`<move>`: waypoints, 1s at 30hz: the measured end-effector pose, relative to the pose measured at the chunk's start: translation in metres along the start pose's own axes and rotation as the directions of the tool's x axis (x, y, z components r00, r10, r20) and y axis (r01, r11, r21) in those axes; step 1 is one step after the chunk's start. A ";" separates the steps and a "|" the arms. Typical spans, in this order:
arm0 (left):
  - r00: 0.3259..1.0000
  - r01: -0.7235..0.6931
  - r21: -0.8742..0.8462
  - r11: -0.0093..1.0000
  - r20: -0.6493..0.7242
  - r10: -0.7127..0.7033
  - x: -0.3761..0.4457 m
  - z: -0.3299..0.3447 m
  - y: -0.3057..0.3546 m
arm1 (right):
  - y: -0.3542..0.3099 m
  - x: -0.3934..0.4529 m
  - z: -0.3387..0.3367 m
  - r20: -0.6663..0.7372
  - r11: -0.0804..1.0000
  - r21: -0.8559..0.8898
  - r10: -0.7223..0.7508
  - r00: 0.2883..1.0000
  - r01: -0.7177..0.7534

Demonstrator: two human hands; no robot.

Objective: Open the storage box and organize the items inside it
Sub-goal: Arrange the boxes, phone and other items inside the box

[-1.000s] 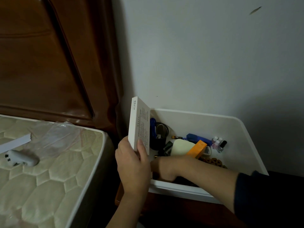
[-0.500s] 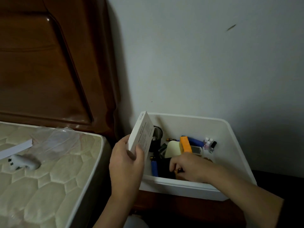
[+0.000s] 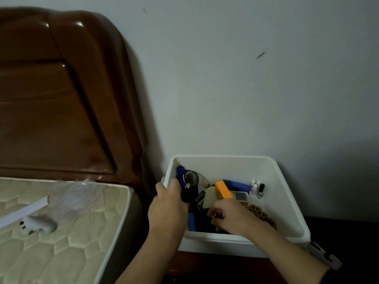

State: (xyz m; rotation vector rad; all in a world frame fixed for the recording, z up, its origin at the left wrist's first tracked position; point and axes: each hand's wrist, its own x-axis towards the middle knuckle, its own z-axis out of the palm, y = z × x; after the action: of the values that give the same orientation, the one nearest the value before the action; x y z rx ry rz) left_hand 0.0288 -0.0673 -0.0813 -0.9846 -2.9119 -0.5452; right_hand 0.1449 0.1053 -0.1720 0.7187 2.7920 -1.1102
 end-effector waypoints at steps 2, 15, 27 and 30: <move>1.000 0.012 -0.002 1.000 0.007 -0.012 0.004 0.003 0.000 | 0.002 0.002 0.002 -0.001 1.000 0.016 0.002 1.000 -0.002; 1.000 0.026 0.007 1.000 -0.001 -0.026 0.020 0.018 0.000 | 0.010 0.010 0.009 0.015 0.999 -0.028 -0.020 1.000 0.021; 0.997 0.021 0.088 0.996 0.068 -0.027 0.013 0.019 -0.010 | 0.012 0.009 0.011 0.016 0.999 0.012 -0.044 0.999 0.043; 0.990 -0.050 0.359 0.932 0.142 -0.002 0.015 0.020 -0.004 | 0.011 0.008 0.011 0.017 0.999 0.022 -0.038 0.999 0.038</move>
State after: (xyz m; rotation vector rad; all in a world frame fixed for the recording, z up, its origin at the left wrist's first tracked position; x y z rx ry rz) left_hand 0.0162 -0.0545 -0.0997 -1.0374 -2.9552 0.0709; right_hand 0.1407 0.1084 -0.1883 0.6577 2.7948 -1.1484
